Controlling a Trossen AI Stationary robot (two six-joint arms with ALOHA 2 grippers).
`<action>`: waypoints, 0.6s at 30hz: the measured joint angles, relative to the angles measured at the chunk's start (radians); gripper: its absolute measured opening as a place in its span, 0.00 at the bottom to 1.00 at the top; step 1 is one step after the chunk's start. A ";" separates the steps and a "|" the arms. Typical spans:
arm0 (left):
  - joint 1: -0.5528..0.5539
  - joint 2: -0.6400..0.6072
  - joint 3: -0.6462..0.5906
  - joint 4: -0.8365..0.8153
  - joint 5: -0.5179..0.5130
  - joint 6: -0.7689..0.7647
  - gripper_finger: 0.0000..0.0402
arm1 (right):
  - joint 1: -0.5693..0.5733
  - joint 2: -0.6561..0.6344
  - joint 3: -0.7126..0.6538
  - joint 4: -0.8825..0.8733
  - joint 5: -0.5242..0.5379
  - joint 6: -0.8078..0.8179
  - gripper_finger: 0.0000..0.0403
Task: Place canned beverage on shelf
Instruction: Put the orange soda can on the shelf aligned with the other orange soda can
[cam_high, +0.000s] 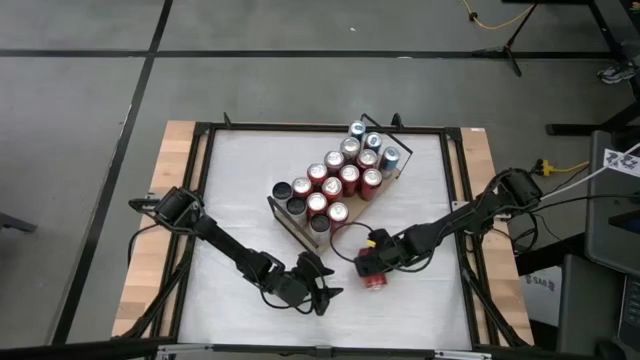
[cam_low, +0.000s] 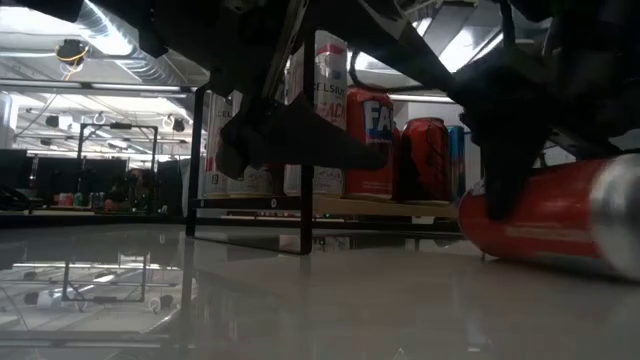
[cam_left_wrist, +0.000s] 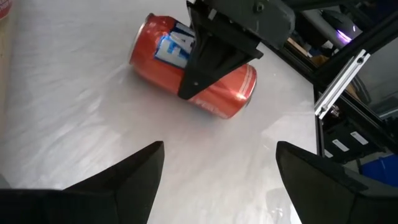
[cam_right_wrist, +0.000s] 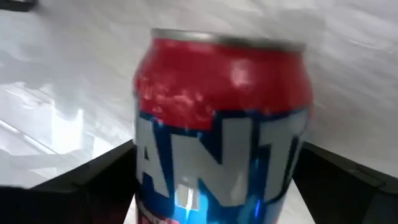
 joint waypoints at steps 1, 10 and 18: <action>0.000 0.000 0.000 0.000 0.000 0.000 0.76 | 0.000 0.000 0.000 -0.010 -0.008 -0.001 0.93; 0.000 0.000 0.000 0.000 0.000 0.000 0.76 | 0.000 0.000 0.001 -0.021 -0.017 -0.102 0.92; 0.000 0.000 0.000 0.000 0.000 0.024 0.76 | 0.001 0.000 0.000 -0.017 0.070 -0.202 0.71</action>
